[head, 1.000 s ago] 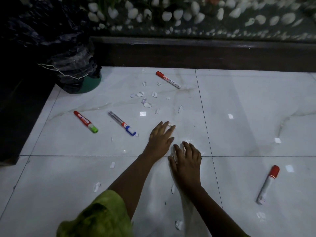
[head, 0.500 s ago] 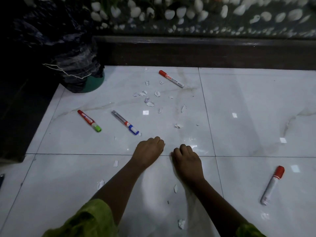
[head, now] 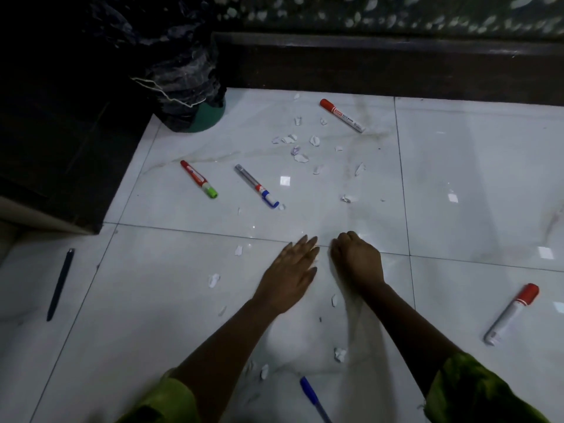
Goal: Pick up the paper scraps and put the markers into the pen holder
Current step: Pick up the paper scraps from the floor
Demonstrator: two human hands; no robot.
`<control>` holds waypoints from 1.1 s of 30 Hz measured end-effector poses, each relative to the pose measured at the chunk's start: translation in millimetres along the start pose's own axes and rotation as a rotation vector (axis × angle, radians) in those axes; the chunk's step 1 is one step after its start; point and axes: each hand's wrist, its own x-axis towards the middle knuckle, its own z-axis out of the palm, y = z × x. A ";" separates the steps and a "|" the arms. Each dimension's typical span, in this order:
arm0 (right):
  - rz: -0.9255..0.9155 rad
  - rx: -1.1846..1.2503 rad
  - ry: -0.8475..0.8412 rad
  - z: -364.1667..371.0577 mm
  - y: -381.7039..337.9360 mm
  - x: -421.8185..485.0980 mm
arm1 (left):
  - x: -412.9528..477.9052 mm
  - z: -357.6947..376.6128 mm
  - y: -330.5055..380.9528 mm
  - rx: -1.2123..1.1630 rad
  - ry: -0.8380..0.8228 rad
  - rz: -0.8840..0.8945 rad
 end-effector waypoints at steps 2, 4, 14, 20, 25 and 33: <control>0.130 0.117 -0.027 -2.5 1.0 2.1 | -12.0 2.1 15.3 -0.099 -0.046 -0.061; 0.264 0.299 -0.025 -7.3 3.4 4.2 | -22.9 7.1 34.2 -0.136 -0.083 -0.116; 0.512 0.741 0.068 -28.9 9.0 3.1 | -48.0 49.1 61.8 0.333 0.007 0.168; 0.501 0.754 0.023 -20.2 1.3 -2.9 | -7.6 26.5 44.5 0.384 -0.020 0.311; 0.498 0.802 0.003 -19.5 -5.7 -3.4 | 10.3 25.7 44.6 0.270 -0.231 0.145; 0.771 1.250 -0.092 -48.6 -27.9 11.0 | 29.5 -54.9 40.1 -0.372 -0.048 -0.384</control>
